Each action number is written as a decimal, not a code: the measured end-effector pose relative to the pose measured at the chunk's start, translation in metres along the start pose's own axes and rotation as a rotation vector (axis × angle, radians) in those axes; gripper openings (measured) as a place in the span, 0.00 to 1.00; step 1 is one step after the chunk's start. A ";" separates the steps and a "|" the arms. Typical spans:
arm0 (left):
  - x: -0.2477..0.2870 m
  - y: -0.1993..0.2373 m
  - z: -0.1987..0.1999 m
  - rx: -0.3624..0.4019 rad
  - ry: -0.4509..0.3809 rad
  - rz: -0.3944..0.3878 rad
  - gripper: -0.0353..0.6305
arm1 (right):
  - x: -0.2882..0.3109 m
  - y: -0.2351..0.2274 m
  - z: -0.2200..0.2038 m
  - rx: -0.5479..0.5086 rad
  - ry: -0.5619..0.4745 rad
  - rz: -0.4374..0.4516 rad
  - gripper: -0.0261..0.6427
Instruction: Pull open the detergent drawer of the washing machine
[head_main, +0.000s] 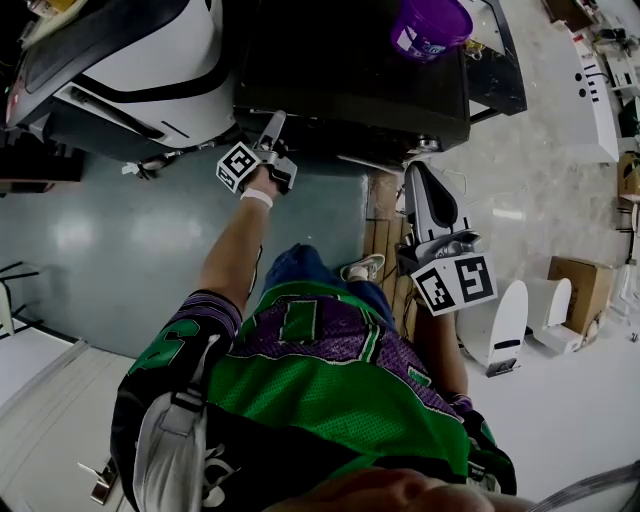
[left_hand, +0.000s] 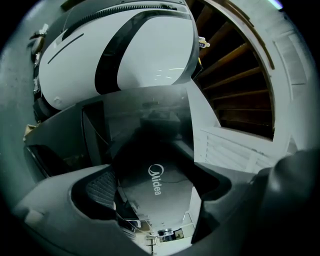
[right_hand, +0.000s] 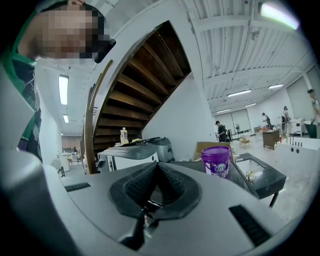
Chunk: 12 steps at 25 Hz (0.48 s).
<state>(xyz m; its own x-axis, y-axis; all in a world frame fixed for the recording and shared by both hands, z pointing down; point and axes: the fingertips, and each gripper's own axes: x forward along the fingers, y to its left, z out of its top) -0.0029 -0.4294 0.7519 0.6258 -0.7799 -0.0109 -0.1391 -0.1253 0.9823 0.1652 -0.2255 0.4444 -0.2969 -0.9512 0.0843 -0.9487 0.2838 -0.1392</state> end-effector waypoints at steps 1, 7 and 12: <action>0.000 0.000 -0.001 -0.011 0.007 0.004 0.73 | 0.000 -0.001 0.001 0.000 0.002 0.001 0.04; -0.005 -0.001 -0.006 -0.033 0.038 0.030 0.72 | -0.004 -0.004 0.010 -0.001 0.015 0.038 0.04; -0.020 -0.003 -0.014 -0.037 0.027 0.035 0.72 | -0.006 -0.012 0.019 -0.008 0.013 0.084 0.04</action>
<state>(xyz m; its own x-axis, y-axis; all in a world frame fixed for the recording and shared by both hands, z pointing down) -0.0039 -0.4049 0.7514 0.6417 -0.7664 0.0284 -0.1331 -0.0748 0.9883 0.1805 -0.2258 0.4267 -0.3768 -0.9223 0.0855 -0.9212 0.3635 -0.1386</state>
